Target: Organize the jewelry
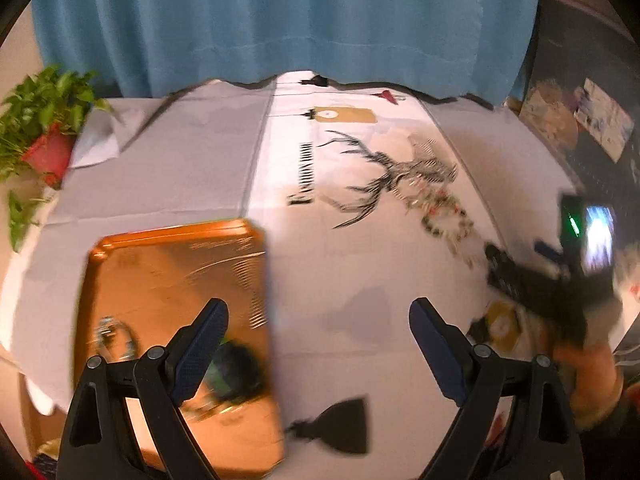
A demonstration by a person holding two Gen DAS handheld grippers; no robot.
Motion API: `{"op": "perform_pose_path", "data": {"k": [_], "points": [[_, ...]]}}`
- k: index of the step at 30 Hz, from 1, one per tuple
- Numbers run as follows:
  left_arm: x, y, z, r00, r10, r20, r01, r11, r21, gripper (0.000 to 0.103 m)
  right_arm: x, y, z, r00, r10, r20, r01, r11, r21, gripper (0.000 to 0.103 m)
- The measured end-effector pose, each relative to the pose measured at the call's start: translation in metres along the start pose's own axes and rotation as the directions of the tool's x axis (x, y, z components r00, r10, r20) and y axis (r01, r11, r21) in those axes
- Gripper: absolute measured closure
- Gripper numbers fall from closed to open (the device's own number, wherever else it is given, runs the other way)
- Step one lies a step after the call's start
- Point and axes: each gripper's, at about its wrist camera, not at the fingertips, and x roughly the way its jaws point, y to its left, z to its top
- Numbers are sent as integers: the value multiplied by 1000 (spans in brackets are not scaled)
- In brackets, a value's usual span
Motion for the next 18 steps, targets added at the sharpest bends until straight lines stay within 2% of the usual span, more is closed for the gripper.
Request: {"op": "perform_pose_path", "data": {"k": [4, 6, 10, 13, 15, 18], "points": [[36, -26, 16, 997, -44, -56, 44, 999, -6, 13, -7, -43, -15, 999, -28, -20, 29, 999, 43, 16], [53, -44, 21, 993, -89, -79, 91, 996, 15, 13, -10, -58, -22, 1000, -11, -24, 13, 998, 58, 15], [85, -75, 32, 988, -96, -118, 105, 992, 75, 13, -12, -67, -28, 1000, 15, -6, -15, 998, 65, 14], [105, -79, 47, 985, -127, -120, 131, 991, 22, 13, -12, -67, -28, 1000, 20, -3, -20, 997, 70, 14], [113, -78, 53, 987, -119, -109, 119, 993, -4, 13, -11, -68, -29, 999, 37, -1, -36, 996, 82, 14], [130, -81, 58, 984, -106, -142, 109, 994, 11, 13, -10, -69, -29, 999, 46, -4, -46, 995, 87, 13]]}}
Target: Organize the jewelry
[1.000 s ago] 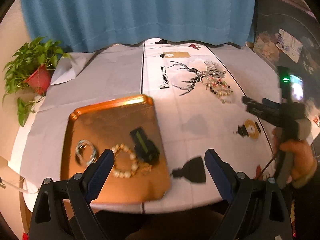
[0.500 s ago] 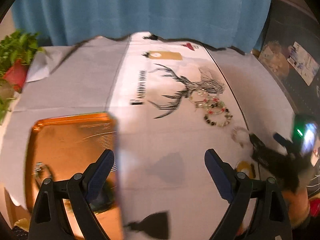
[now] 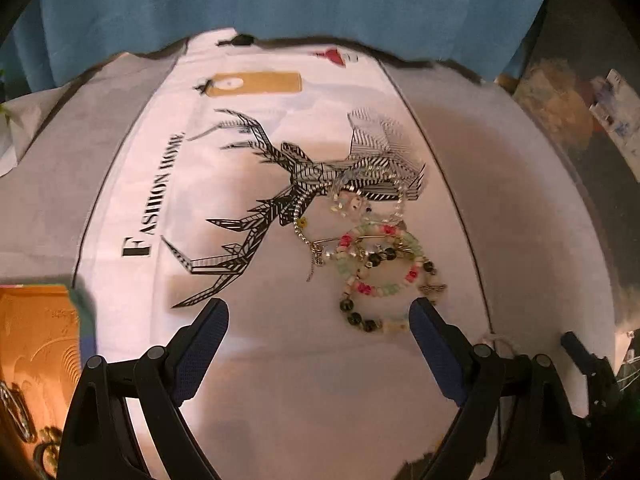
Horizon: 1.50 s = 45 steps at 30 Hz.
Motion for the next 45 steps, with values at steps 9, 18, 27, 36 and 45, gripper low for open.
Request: {"op": "perform_pose_path", "data": {"k": [9, 18, 27, 36, 45], "points": [[19, -7, 1, 999, 50, 1, -50, 994, 98, 14, 0, 0, 0, 1000, 6, 1, -6, 1000, -1, 13], [10, -25, -8, 1000, -30, -9, 31, 974, 226, 97, -5, 5, -1, 999, 39, 24, -38, 998, -41, 48], [-55, -13, -65, 979, -190, -74, 200, 964, 174, 97, -43, 26, -21, 996, 88, 24, -84, 990, -114, 97], [-120, -4, -83, 965, -262, -28, 263, 953, 152, 97, -101, 10, -32, 996, 66, 64, -64, 997, -35, 97], [-178, -13, -67, 945, -318, 71, 299, 933, 199, 97, -127, 7, -35, 995, 63, 80, -62, 998, -14, 97]]}}
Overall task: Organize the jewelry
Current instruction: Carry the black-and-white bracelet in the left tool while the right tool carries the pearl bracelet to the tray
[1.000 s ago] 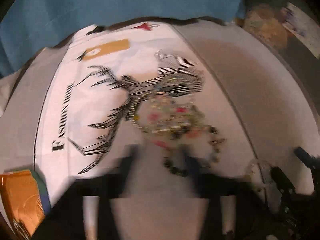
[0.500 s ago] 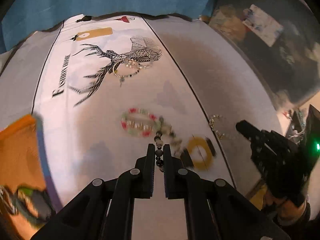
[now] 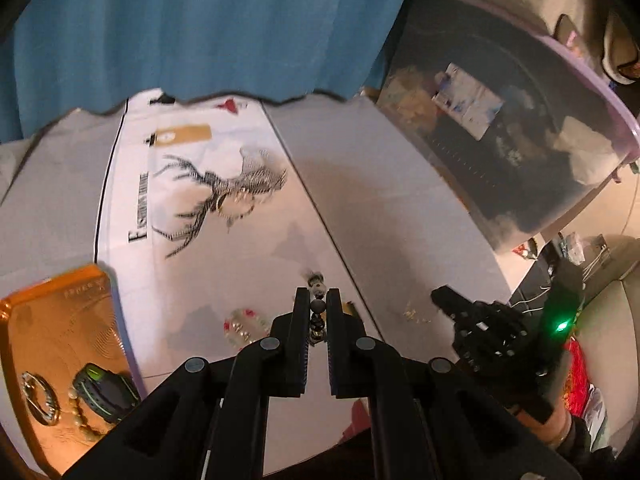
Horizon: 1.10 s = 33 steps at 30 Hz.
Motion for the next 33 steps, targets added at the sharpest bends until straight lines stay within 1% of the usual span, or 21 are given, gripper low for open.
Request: {"op": "perform_pose_path", "data": {"k": [5, 9, 13, 18, 21, 23, 26, 27, 30, 33], "points": [[-14, -4, -2, 1000, 2, 17, -2, 1000, -3, 97, -15, 2, 1, 1000, 4, 17, -3, 1000, -7, 97], [-33, -3, -14, 1000, 8, 29, -8, 1000, -9, 97, -40, 9, -2, 999, 15, 38, -14, 1000, -27, 97], [-61, 0, -30, 999, 12, 53, -11, 1000, -16, 97, -74, 27, -12, 997, 41, 63, -37, 997, -62, 97], [-107, 13, -67, 996, 41, 81, -38, 999, -33, 97, -110, 61, -30, 994, 85, 72, -75, 989, -129, 97], [-131, 28, -93, 994, 67, 92, -61, 996, -59, 97, -132, 90, -47, 990, 125, 66, -112, 977, -180, 97], [-149, 41, -118, 990, 100, 98, -92, 993, -78, 97, -143, 109, -60, 987, 151, 57, -136, 968, -211, 97], [-163, 54, -147, 985, 146, 89, -138, 986, -94, 97, -157, 140, -81, 980, 197, 29, -184, 950, -253, 97], [-168, 61, -161, 982, 169, 85, -160, 982, -104, 97, -160, 148, -87, 977, 210, 21, -198, 945, -260, 97], [-183, 73, -191, 977, 195, 85, -182, 974, -137, 97, -170, 176, -107, 967, 254, -11, -247, 927, -283, 97], [-198, 81, -221, 967, 237, 97, -220, 962, -163, 97, -178, 199, -124, 958, 284, -35, -280, 908, -311, 97]]}}
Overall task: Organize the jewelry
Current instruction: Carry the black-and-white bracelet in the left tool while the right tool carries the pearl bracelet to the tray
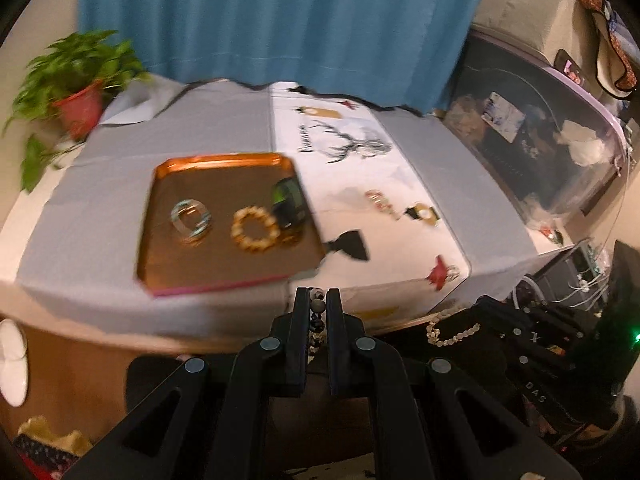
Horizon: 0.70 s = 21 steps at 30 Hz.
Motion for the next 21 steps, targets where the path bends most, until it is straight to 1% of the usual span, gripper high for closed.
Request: {"op": "perform_pose_path", "data": {"k": [4, 9, 14, 21], "points": [[-15, 15, -23, 1000, 17, 14, -17, 999, -30, 97, -4, 33, -7, 999, 31, -15, -31, 998, -48, 97], [-33, 24, -41, 998, 29, 50, -27, 999, -40, 97, -9, 58, -9, 999, 31, -19, -33, 995, -99, 97], [-36, 27, -47, 998, 25, 57, -23, 999, -36, 97, -10, 72, -10, 999, 28, -29, -32, 992, -120, 97], [-36, 31, -49, 998, 17, 67, -15, 999, -33, 97, -5, 83, -7, 999, 23, -46, -29, 990, -140, 97]]}}
